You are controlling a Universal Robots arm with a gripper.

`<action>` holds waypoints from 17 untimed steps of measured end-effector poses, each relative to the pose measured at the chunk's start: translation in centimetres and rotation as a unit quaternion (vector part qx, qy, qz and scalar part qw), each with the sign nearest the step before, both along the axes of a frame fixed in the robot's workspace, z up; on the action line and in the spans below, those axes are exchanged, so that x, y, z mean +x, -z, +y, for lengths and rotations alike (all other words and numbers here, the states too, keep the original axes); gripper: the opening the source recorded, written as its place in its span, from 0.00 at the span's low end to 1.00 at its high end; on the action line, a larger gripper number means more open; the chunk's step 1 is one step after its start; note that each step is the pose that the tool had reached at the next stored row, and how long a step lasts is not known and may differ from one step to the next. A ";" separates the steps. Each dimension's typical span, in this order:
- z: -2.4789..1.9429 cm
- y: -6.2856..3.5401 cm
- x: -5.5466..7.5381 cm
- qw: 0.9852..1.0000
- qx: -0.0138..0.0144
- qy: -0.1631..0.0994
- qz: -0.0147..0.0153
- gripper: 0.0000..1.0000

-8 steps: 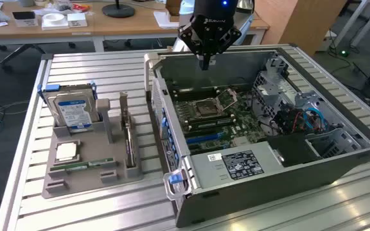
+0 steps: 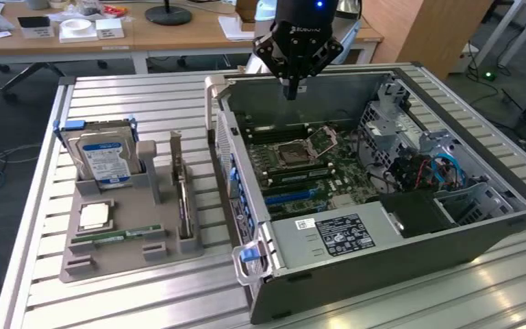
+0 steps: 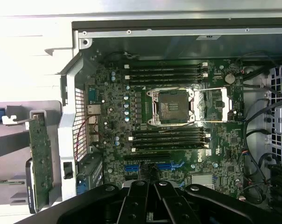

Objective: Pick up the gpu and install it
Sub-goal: 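Reach for the gpu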

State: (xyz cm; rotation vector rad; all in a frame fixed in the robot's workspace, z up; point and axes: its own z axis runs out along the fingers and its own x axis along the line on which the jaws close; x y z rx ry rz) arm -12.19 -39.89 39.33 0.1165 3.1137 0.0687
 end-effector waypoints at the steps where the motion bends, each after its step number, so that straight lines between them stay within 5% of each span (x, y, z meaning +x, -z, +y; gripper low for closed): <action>1: 0.00 0.00 0.0 1.000 0.000 0.000 0.000 0.11; 8: 0.00 0.01 -0.3 1.000 0.000 0.000 0.000 0.11; 17: 0.00 0.06 -2.5 1.000 0.000 0.000 0.000 0.11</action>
